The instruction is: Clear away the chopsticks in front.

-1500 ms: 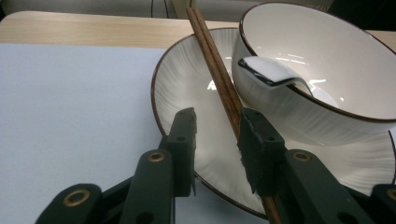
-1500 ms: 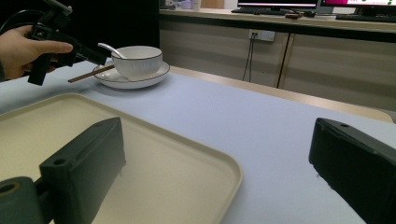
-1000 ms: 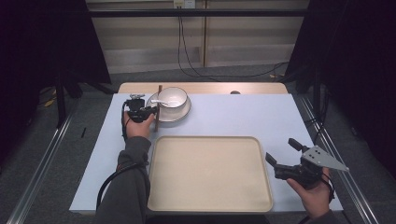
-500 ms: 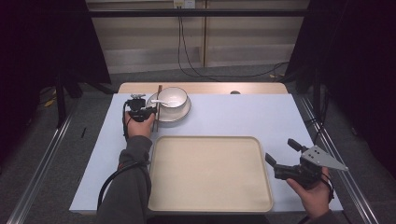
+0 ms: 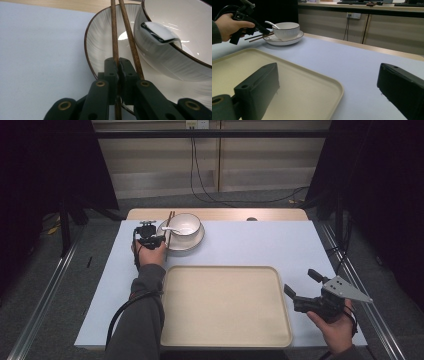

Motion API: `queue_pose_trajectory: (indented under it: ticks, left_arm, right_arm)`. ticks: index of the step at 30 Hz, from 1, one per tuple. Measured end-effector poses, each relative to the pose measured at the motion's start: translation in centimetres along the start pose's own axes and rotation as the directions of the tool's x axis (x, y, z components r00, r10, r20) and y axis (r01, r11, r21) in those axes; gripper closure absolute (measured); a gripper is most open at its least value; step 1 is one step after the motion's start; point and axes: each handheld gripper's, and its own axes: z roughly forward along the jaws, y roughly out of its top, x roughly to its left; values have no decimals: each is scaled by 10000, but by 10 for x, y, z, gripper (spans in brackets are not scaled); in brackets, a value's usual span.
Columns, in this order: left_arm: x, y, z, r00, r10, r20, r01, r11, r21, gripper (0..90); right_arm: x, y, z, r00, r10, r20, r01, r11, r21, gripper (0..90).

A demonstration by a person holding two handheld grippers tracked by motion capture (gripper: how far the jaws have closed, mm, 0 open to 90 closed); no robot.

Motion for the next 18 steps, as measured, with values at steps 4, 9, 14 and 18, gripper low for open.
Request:
queue_pose_trajectory:
  ticks: [4,9,14,18]
  left_arm:
    - [1,-2,-9,9990,-425,145,426,9991,-55,856]
    - [4,-10,-30,9960,-886,91,889,9953,-384,856]
    - [4,-25,-49,9884,-1494,263,1507,9869,-570,856]
    - [-2,-40,-68,9836,-1761,387,1789,9797,-908,856]
  right_arm:
    - [0,0,0,10000,37,28,-37,10000,34,37]
    - [0,0,0,10000,18,11,-18,10000,31,38]
    - [1,0,1,10000,-62,-5,62,10000,66,38]
    - [3,1,2,9999,-108,-58,108,9999,75,37]
